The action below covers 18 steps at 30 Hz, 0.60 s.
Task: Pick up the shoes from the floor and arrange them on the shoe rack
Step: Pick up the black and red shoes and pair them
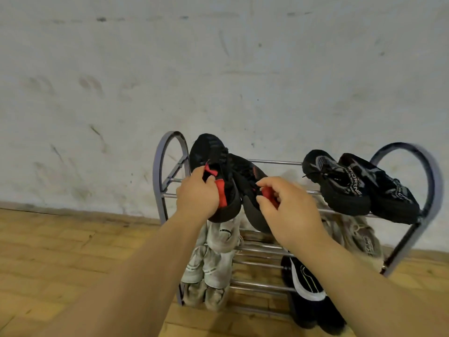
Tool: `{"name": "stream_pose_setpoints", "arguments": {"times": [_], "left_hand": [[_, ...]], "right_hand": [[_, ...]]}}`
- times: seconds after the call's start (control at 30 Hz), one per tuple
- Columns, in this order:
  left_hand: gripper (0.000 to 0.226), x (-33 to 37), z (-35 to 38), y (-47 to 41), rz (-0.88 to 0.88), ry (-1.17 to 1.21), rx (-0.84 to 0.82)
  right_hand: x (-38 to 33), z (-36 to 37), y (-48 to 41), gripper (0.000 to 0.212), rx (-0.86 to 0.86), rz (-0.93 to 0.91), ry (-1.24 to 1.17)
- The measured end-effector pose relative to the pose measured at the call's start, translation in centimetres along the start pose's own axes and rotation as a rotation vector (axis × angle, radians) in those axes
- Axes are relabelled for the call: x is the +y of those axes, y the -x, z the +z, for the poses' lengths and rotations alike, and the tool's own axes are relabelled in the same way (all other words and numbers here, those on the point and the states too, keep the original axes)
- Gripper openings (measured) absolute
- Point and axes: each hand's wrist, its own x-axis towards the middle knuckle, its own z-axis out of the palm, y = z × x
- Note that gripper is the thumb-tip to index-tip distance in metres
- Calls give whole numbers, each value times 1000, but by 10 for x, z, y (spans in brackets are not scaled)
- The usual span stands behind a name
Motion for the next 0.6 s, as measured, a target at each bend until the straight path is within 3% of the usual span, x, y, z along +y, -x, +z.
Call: {"name": "stream_pose_setpoints", "arguments": {"times": [0.17,0.33,0.47,0.6], "left_hand": [[41,2,-7,-8,-36,101,43],[44,4,-10,2,11,119,31],[57,4,-13,14,53,123,-56],[77,9,-17,32,141,101,-160]], "right_hand": [[8,2,-1,36,-24,-25,36],[16,0,3,58,-125,52,-22],[16,-4,13,81,-254,11,-73],[19,-8,17,91,-271,2,-117]]}}
